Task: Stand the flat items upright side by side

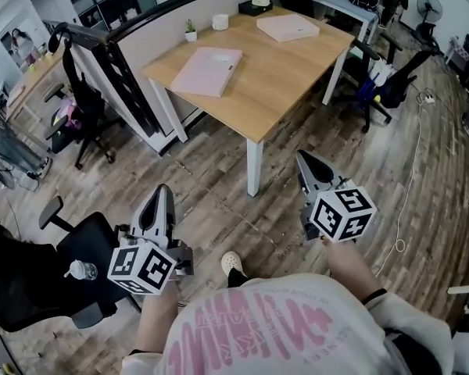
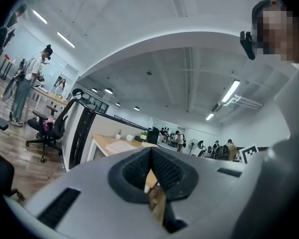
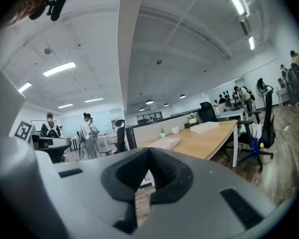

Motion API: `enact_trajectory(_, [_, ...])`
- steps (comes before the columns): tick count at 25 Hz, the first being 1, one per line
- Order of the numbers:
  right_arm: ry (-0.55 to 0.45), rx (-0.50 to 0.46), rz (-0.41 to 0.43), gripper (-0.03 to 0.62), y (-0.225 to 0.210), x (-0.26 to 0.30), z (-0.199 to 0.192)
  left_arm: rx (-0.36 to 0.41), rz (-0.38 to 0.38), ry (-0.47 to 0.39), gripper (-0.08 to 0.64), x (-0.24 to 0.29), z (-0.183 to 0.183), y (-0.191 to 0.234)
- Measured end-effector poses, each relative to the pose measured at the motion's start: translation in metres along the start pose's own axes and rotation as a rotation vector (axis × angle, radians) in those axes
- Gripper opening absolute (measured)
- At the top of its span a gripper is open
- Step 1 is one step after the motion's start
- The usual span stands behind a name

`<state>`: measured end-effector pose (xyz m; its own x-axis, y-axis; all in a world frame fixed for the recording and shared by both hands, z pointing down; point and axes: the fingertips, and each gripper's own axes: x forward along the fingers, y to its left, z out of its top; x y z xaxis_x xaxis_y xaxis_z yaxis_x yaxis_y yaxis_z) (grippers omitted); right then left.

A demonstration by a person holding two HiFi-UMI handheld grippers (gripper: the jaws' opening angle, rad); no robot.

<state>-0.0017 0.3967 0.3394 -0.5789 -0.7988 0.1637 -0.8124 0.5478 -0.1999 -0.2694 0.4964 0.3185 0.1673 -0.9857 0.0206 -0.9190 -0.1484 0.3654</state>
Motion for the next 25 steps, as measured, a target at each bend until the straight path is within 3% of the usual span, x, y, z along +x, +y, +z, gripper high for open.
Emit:
enact_trajectory(7, [-0.035,0.074,-0.005,0.000,0.010,0.083,0.025,0.017,-0.031,-0.019,0.002,0.058,0.046,0.059])
enact_trajectory(11, [-0.072,0.067,-0.016,0.000,0.017,0.110,0.033,0.027,-0.025,-0.048,0.000,0.077,0.063,0.089])
enact_trajectory(18, [0.016,0.117,-0.051,0.000,0.010,0.144,-0.003,-0.019,-0.039,0.087,0.002,0.113,0.026,0.114])
enact_trajectory(25, [0.110,0.153,-0.080,0.000,-0.009,0.194,-0.033,-0.057,-0.052,0.118,0.002,0.150,0.010,0.139])
